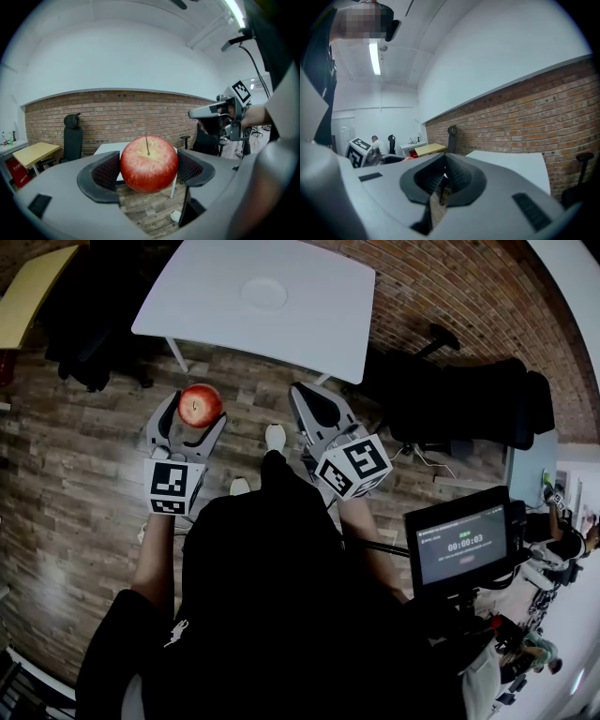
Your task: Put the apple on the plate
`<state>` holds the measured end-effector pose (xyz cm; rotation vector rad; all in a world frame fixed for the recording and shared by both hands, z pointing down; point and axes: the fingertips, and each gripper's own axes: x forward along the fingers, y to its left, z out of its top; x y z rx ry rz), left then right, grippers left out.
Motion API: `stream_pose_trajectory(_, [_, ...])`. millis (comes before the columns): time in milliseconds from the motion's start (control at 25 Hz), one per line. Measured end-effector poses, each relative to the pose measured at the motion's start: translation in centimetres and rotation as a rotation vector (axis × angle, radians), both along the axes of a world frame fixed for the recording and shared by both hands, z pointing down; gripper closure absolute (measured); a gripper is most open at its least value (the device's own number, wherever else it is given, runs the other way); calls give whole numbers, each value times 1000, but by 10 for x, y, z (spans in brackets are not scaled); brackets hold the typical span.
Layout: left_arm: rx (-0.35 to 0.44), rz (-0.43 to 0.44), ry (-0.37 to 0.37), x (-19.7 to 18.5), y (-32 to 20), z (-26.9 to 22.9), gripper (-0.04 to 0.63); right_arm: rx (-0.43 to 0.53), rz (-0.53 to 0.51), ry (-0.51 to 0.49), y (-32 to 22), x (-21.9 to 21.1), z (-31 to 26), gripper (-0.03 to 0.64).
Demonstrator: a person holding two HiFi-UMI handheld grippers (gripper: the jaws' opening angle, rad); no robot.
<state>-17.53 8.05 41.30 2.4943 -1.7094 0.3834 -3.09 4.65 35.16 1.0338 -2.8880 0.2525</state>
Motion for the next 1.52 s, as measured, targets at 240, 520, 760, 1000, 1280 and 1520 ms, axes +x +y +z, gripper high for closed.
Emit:
stream_pose_trajectory(240, [4,-8,-15,5,-9,2,209,4,-9,-17,-11,4,5,614])
stream_pose_trajectory(520, [-16,-10,-28,17,-44,3,209,-22,-27,-32,-49,11,12,614])
stream_pose_trajectory(760, [-20,-8,-38,25,-71,3,209,-28,-39,-37,-75,15,14,614])
stream_pose_trajectory(1000, [-7,1,-48,25,-76,-1,209,-17,-46,-39,-77,11,12,614])
stream_pose_trajectory(1280, [-11,-5,-51,35,-124,-3,209,-26,-58,-33,-122,23,11,614])
stream_pose_trajectory(1520, [-42,-27,-51,57,-177,-2,209,-57,-97,-36,-179,37,14,612])
